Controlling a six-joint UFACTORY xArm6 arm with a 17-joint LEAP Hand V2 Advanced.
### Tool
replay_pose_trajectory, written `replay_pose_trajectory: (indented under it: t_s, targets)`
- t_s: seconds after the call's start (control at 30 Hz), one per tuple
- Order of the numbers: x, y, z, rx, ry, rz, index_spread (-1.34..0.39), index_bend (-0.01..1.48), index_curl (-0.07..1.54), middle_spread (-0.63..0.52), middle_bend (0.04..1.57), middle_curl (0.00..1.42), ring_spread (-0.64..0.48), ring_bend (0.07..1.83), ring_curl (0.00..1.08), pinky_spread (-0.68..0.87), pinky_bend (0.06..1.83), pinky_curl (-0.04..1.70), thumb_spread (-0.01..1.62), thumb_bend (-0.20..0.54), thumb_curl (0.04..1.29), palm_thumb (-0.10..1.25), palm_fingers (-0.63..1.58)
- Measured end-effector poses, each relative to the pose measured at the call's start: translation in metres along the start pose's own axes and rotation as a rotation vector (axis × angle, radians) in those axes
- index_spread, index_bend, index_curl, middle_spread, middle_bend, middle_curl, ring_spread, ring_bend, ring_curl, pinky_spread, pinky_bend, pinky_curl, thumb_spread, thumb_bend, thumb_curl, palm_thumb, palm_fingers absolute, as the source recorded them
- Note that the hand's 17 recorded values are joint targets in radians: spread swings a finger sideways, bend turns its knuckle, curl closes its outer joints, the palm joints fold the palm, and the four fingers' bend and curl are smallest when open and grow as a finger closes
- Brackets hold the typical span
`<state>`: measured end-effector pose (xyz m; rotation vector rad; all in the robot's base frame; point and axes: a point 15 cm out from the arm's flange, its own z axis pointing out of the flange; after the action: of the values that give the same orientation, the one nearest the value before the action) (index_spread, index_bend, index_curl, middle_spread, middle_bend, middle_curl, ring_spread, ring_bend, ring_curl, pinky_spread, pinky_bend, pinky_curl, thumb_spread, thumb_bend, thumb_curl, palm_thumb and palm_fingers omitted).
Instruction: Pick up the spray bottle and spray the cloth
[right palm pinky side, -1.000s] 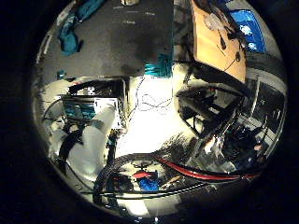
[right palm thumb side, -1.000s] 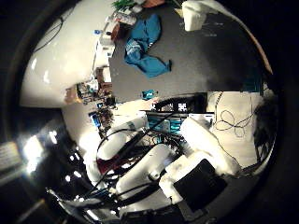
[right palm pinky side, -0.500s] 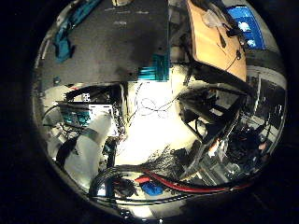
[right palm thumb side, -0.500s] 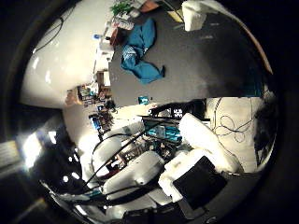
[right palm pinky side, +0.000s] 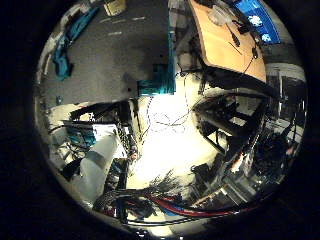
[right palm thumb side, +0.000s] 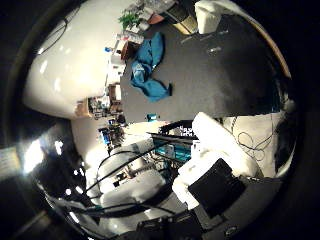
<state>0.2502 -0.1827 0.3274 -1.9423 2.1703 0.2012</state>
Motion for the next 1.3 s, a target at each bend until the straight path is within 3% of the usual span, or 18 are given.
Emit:
replay_pose_trajectory:
  t_s: [0.43, 0.63, 0.83, 1.1, 1.3]
  targets:
    - [0.033, -0.015, -0.001, 0.204, -0.163, 0.05, -0.35, 0.28, 0.4, -0.06, 0.31, 0.37, 0.15, 0.19, 0.16, 0.4, 0.18, 0.24, 1.17, -0.013, 0.38, 0.86, 0.35]
    - [0.049, -0.039, -0.01, 0.323, -0.146, 0.05, -0.35, 0.21, 0.39, -0.06, 0.3, 0.37, 0.14, 0.19, 0.17, 0.4, 0.19, 0.24, 1.16, -0.015, 0.4, 0.87, 0.34]
    - [0.059, -0.044, 0.004, 0.307, -0.18, 0.069, -0.35, 0.2, 0.39, -0.06, 0.29, 0.37, 0.15, 0.18, 0.17, 0.4, 0.19, 0.24, 1.16, -0.016, 0.41, 0.87, 0.34]
    - [0.072, -0.051, 0.014, 0.303, -0.188, 0.086, -0.32, 0.14, 0.3, 0.03, 0.25, 0.36, 0.18, 0.22, 0.21, 0.4, 0.31, 0.3, 1.16, -0.016, 0.41, 0.87, 0.2]
    - [0.06, -0.077, -0.004, 0.421, -0.261, 0.071, -0.31, 0.15, 0.27, 0.05, 0.25, 0.36, 0.18, 0.24, 0.23, 0.4, 0.33, 0.3, 1.16, -0.017, 0.42, 0.85, 0.18]
